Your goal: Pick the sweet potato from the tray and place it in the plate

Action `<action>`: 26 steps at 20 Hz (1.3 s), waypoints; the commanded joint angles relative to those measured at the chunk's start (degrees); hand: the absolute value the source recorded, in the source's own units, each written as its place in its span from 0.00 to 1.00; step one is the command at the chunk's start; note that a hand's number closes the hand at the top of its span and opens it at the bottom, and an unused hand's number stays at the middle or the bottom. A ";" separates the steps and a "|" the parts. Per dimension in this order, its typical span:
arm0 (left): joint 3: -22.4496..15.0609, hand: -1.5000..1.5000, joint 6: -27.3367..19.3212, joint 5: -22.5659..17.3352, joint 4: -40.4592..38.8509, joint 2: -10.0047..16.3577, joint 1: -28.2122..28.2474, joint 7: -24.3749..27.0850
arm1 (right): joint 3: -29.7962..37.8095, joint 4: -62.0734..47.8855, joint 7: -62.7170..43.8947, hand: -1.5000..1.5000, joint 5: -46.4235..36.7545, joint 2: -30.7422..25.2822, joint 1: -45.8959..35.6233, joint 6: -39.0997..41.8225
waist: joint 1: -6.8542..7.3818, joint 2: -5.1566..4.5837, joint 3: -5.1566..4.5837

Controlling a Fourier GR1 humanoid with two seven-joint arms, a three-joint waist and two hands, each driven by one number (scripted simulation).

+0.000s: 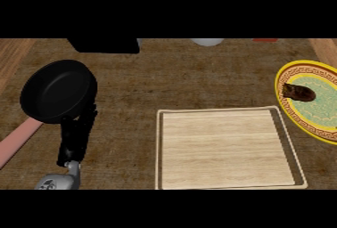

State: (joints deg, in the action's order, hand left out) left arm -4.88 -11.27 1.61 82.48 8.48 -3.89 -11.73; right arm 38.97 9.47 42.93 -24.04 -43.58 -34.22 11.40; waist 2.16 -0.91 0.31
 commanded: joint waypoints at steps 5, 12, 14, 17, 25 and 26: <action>0.22 0.50 0.80 0.07 1.85 0.65 0.98 -0.62 | 0.18 -0.77 0.68 0.00 0.17 -1.49 2.83 -2.37 | 0.37 -0.07 0.08; 0.93 0.50 0.84 0.00 0.14 0.26 -0.95 -0.78 | 2.42 -1.03 2.33 0.00 2.53 -3.82 4.64 -0.64 | -0.13 -0.03 0.09; 0.16 0.50 0.08 0.81 0.97 -0.18 -1.24 -2.56 | 2.42 -1.24 0.91 0.00 2.50 -6.56 4.45 1.76 | 0.06 -0.04 0.14; 0.36 0.50 0.54 0.63 0.23 -0.27 0.74 0.93 | 3.46 -1.41 3.53 0.00 3.31 -4.42 6.91 -2.12 | 0.30 -0.27 0.22; 1.01 0.50 1.42 0.30 -2.11 -0.20 -1.57 0.54 | 4.47 -1.52 1.12 0.00 4.20 -7.13 7.26 -2.61 | 0.23 -0.37 0.26; 0.14 0.50 0.84 0.71 -1.38 -1.20 -1.08 0.74 | 4.00 -1.45 -1.68 0.00 3.74 -6.31 4.85 -4.97 | 0.84 -0.35 0.23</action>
State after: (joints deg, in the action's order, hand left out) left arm -4.14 -10.19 1.94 81.24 8.08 -5.25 -11.61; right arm 43.07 7.94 43.63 -20.19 -49.56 -27.92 7.90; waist 2.50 -1.23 0.55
